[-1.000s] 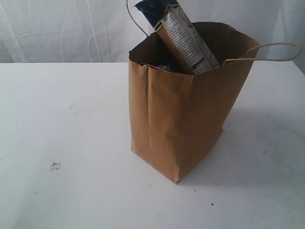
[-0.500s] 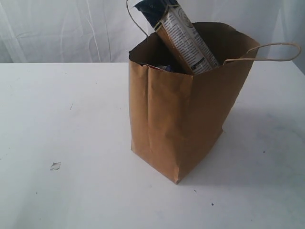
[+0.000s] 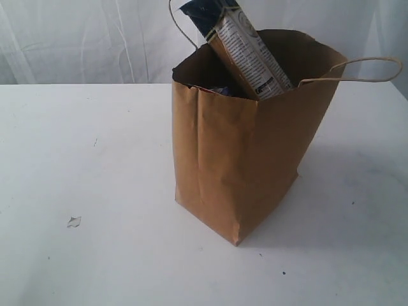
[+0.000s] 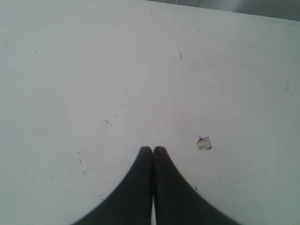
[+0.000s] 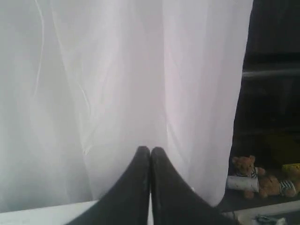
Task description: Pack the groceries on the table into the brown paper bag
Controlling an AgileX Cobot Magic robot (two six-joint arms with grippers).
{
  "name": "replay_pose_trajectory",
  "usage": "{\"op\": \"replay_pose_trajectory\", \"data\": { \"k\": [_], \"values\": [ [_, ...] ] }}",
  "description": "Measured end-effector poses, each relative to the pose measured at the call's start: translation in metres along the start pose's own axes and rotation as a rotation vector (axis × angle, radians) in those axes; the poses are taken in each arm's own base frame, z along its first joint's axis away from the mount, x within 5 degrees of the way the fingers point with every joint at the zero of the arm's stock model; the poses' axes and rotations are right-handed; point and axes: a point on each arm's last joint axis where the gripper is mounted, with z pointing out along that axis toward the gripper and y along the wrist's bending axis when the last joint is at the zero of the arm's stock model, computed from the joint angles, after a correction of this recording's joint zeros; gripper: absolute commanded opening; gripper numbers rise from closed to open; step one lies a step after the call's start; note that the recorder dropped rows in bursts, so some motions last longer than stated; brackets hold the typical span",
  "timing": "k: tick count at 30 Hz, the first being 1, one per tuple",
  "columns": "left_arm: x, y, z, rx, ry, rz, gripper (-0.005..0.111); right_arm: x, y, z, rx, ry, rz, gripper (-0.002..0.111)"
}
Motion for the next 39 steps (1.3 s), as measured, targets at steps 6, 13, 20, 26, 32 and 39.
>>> {"op": "replay_pose_trajectory", "data": {
  "k": [6, 13, 20, 26, 32, 39],
  "values": [
    [0.000, 0.000, 0.000, 0.000, 0.000, 0.000, 0.000, 0.078, 0.009, -0.026, -0.038, 0.149, 0.013, 0.000],
    [0.000, 0.000, 0.000, 0.000, 0.000, 0.000, 0.000, 0.133, 0.028, -0.103, -0.163, 0.120, -0.007, 0.000],
    [0.000, 0.000, 0.000, 0.000, 0.000, 0.000, 0.000, 0.126, 0.016, -0.191, -0.193, -0.225, -0.018, 0.000],
    [0.000, 0.000, 0.000, 0.000, 0.000, 0.000, 0.000, 0.130, 0.008, -0.236, -0.180, -0.330, -0.135, 0.000],
    [0.000, 0.000, 0.000, 0.000, 0.000, 0.000, 0.000, 0.146, 0.003, -0.264, -0.183, -0.281, -0.211, 0.000],
    [0.000, 0.000, 0.000, 0.000, 0.000, 0.000, 0.000, 0.159, 0.001, -0.273, -0.195, -0.198, -0.226, 0.000]
  ]
}}
